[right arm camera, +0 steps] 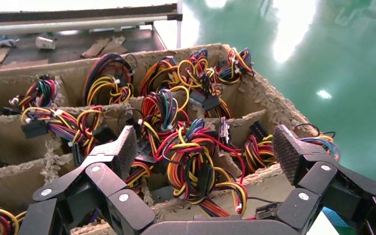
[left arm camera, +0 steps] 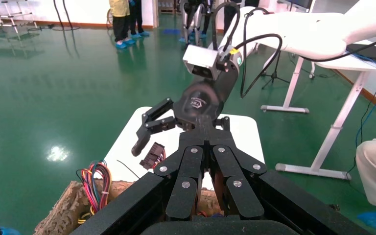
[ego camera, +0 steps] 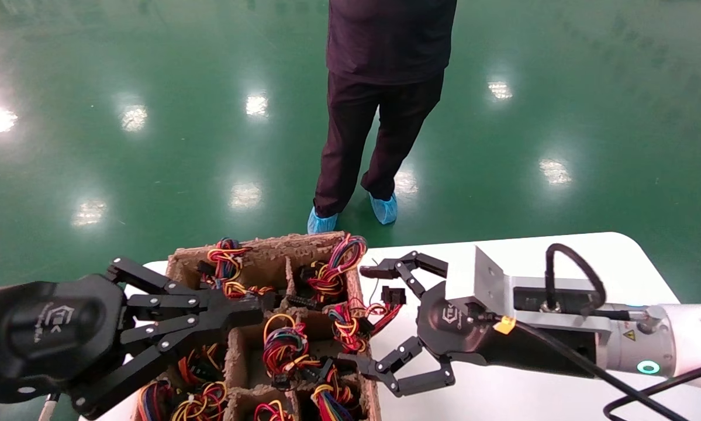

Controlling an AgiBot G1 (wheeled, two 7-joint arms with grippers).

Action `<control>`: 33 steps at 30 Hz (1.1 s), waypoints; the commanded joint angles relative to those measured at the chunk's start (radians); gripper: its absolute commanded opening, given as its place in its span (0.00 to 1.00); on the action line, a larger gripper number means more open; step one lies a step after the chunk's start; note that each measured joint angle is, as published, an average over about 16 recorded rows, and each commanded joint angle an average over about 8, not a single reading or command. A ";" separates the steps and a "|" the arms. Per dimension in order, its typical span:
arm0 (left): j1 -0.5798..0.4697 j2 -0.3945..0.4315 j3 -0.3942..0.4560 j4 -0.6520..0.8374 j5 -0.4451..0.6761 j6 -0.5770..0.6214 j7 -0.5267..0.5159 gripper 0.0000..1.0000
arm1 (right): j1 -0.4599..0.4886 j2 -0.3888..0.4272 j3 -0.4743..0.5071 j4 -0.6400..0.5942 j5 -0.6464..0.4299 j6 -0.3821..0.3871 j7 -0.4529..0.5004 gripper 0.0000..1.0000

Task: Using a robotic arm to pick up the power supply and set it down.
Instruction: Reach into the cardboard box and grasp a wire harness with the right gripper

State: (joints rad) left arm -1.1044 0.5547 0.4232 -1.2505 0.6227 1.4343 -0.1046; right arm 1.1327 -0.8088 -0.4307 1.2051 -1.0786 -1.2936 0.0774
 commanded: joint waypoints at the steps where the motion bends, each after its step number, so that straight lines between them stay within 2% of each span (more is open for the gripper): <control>1: 0.000 0.000 0.000 0.000 0.000 0.000 0.000 0.00 | 0.004 -0.008 -0.007 -0.002 -0.012 0.003 -0.003 0.00; 33: 0.000 0.000 0.000 0.000 0.000 0.000 0.000 0.00 | -0.006 -0.033 -0.030 -0.031 -0.067 0.032 -0.032 0.00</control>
State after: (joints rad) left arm -1.1045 0.5547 0.4232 -1.2505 0.6227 1.4343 -0.1046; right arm 1.1268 -0.8404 -0.4603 1.1751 -1.1427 -1.2635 0.0469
